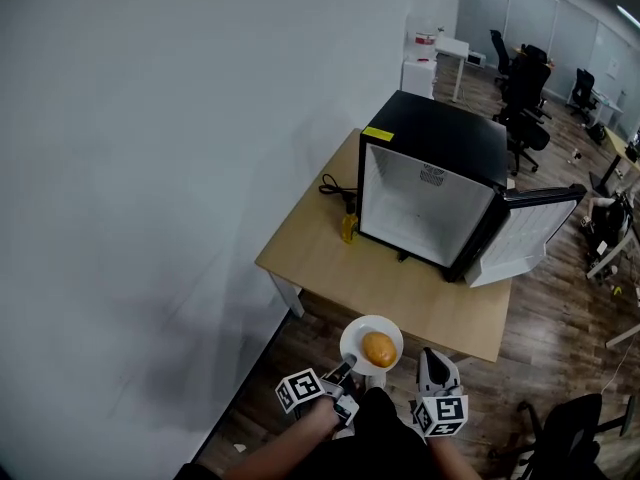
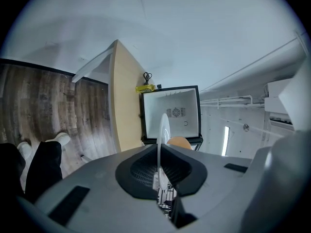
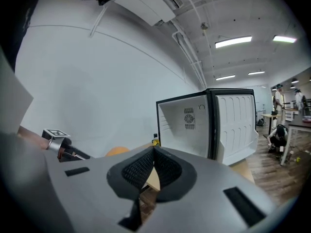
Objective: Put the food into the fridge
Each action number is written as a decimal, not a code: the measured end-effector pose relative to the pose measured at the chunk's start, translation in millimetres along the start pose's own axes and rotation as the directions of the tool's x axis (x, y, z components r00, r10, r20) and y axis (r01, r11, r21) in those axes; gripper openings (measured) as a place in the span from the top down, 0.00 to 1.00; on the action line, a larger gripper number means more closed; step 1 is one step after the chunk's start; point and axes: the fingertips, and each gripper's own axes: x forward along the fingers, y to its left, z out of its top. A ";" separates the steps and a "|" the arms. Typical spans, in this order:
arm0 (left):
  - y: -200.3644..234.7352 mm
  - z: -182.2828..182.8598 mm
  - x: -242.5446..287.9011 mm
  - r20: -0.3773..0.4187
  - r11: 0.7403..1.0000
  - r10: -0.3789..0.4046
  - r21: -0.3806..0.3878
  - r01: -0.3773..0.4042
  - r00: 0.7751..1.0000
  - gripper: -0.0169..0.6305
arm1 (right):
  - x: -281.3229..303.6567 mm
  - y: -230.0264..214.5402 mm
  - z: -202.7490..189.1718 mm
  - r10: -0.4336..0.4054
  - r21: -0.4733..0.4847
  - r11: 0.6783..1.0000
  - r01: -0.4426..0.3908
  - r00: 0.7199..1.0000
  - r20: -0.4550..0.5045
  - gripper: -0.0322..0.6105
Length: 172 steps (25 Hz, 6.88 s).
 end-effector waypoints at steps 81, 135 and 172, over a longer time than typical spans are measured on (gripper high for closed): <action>62.2 237.9 477.4 0.228 0.998 0.062 -0.023 -0.058 0.972 0.94 | 332.3 -171.9 17.1 0.097 0.080 0.993 -0.091 0.991 -0.089 0.86; -49.0 138.5 269.1 0.102 0.328 0.117 0.935 -0.135 0.988 0.60 | 156.9 -99.8 -9.0 0.057 0.037 0.998 -0.053 0.994 -0.094 0.86; -151.2 13.8 -12.1 0.071 0.225 -0.088 0.973 -0.049 0.994 0.95 | 7.0 15.3 62.1 0.021 -0.065 0.998 -0.017 0.998 0.067 0.86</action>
